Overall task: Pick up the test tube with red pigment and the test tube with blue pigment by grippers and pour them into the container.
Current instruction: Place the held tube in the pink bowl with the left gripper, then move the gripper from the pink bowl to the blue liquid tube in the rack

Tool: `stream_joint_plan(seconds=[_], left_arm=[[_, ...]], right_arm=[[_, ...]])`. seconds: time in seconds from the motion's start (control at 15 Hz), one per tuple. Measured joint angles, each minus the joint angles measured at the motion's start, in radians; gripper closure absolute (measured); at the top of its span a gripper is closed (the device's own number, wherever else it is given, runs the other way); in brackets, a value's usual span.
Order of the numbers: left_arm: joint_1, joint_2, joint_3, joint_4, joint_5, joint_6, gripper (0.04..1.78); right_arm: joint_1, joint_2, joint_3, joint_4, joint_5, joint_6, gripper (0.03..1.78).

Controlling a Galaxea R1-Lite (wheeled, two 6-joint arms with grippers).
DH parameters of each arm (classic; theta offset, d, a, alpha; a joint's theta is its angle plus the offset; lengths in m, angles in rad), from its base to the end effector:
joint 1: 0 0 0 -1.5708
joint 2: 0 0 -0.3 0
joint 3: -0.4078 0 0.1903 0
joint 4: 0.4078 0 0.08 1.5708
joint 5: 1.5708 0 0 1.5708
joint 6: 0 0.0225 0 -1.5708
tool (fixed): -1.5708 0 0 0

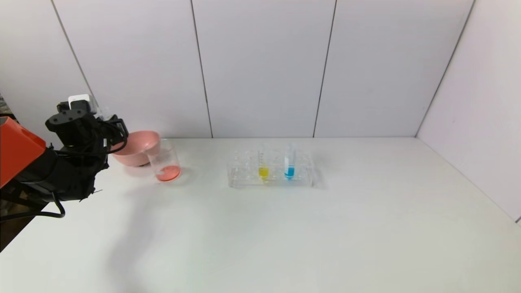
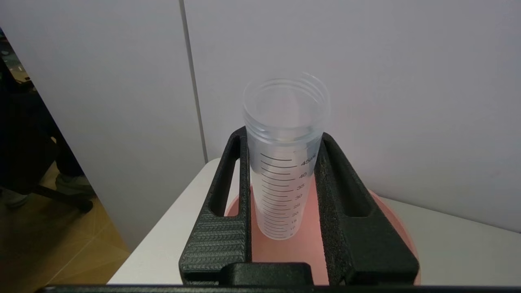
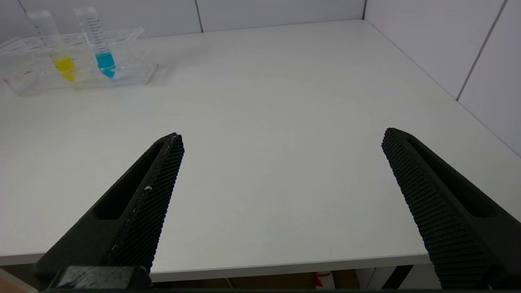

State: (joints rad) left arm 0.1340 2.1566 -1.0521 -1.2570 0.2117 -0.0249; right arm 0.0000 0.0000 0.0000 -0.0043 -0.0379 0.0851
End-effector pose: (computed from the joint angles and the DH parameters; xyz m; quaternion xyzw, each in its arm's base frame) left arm 0.4083 0.0598 0.1434 -0.0152 -0.0782 0.1705 0.9821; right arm -0.0228 -0.0009 0.0759 0.0426 -0.0030 -0.0188 0.9989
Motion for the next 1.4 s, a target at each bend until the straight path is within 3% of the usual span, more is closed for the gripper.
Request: stream_joint_plan(seconds=[0.13,0.47,0.67,0.93,1.13,1.27,1.4], left_arm=[[-0.002,-0.001,0.001,0.0,0.0,0.0,1.18],[-0.005,-0.023,0.0,0.022,-0.001,-0.001,0.41],[-0.012,-0.036,0.004,0.024,-0.001,-0.01,0.12],[-0.073,-0.15,0.092,0.107,-0.02,-0.06,0.05],[-0.148,-0.287,0.224,0.22,-0.119,-0.097,0.06],[-0.221,-0.37,0.321,0.244,-0.19,-0.1,0.06],[-0.32,-0.434,0.393,0.249,-0.203,-0.101,0.06]], right_arm=[[0.0,0.0,0.0,0.0,0.0,0.0,0.04],[0.0,0.0,0.0,0.0,0.0,0.0,0.04],[0.0,0.0,0.0,0.0,0.0,0.0,0.04],[0.0,0.0,0.0,0.0,0.0,0.0,0.04],[0.0,0.0,0.0,0.0,0.0,0.0,0.04],[0.0,0.0,0.0,0.0,0.0,0.0,0.04],[0.0,0.0,0.0,0.0,0.0,0.0,0.04]])
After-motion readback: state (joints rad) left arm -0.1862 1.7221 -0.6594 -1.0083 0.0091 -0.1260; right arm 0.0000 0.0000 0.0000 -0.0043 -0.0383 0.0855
